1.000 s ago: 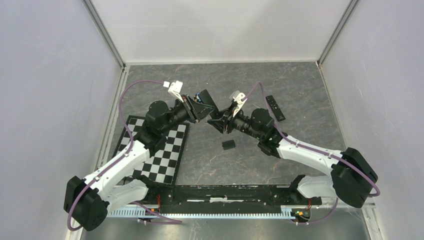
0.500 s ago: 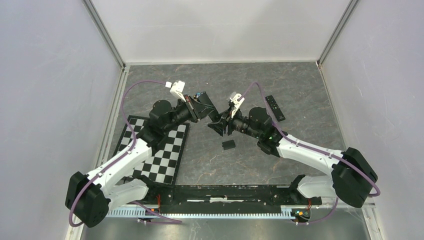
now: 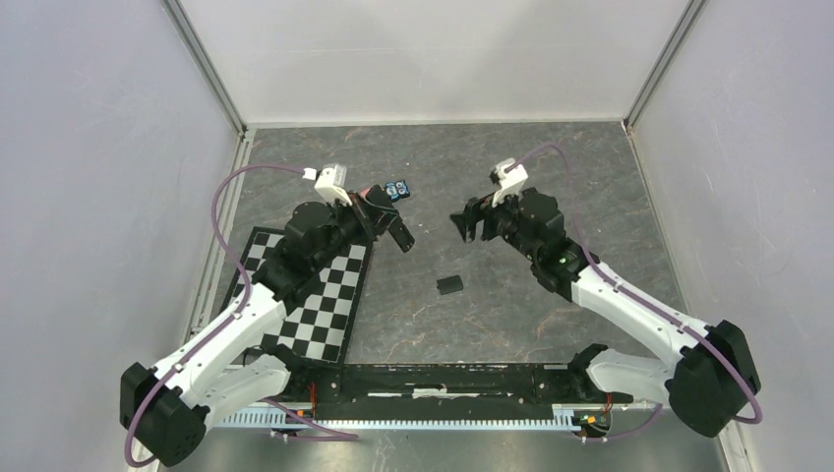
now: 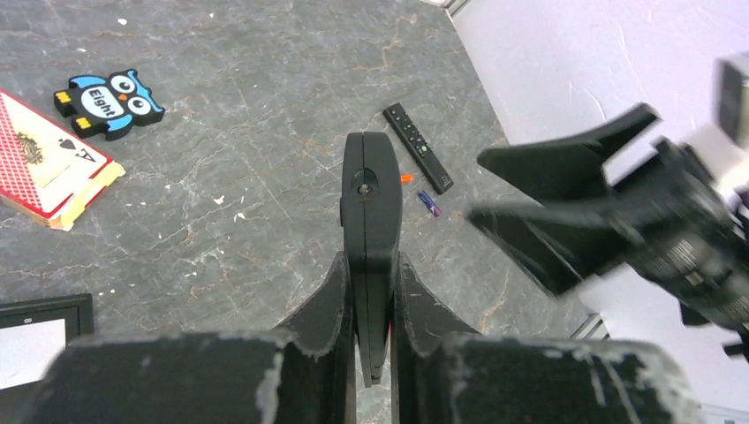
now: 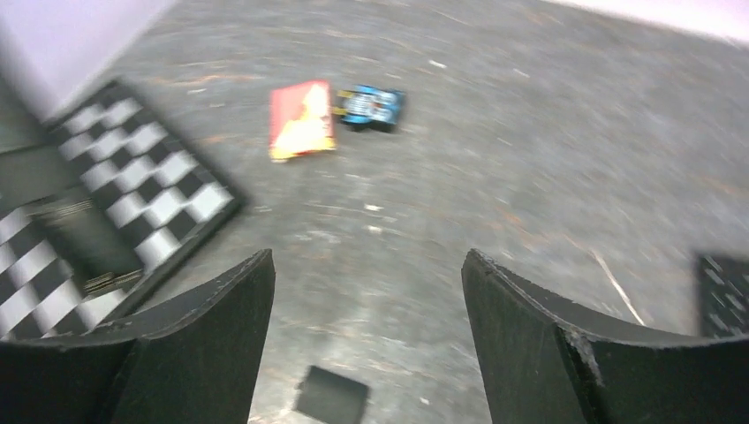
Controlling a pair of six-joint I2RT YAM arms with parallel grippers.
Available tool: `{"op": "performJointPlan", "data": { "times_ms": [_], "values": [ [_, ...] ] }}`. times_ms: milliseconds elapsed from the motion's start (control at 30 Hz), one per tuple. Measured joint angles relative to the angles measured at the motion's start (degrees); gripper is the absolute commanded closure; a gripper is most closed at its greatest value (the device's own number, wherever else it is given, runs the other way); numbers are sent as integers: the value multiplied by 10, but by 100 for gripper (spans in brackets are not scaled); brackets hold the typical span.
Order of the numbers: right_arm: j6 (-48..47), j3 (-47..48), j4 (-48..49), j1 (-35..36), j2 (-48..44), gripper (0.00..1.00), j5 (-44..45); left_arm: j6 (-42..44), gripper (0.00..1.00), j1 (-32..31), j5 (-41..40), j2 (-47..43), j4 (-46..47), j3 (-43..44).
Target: Load the batteries into the remote control
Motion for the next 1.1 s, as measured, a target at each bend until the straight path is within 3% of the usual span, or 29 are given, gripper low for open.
{"op": "performJointPlan", "data": {
  "times_ms": [267, 433, 533, 667, 967, 1100],
  "values": [
    [42, 62, -127, -93, 106, 24, 153, 28, 98, 0, 58, -21, 2, -14],
    [41, 135, -190, -146, 201, 32, 160, 38, 98, 0, 86, -28, 1, -15],
    [38, 143, -212, -169, 235, 39, 172, 40, 98, 0, 95, -32, 1, -15],
    [19, 144, -249, -184, 275, 41, 191, 40, 98, 0, 102, -32, 1, -15],
    [-5, 124, -280, -214, 287, 42, 206, 40, 98, 0, 112, -22, 1, -15],
    [-14, 92, -282, -227, 286, 47, 199, 40, 98, 0, 115, -12, 1, -15]
  ]
}}
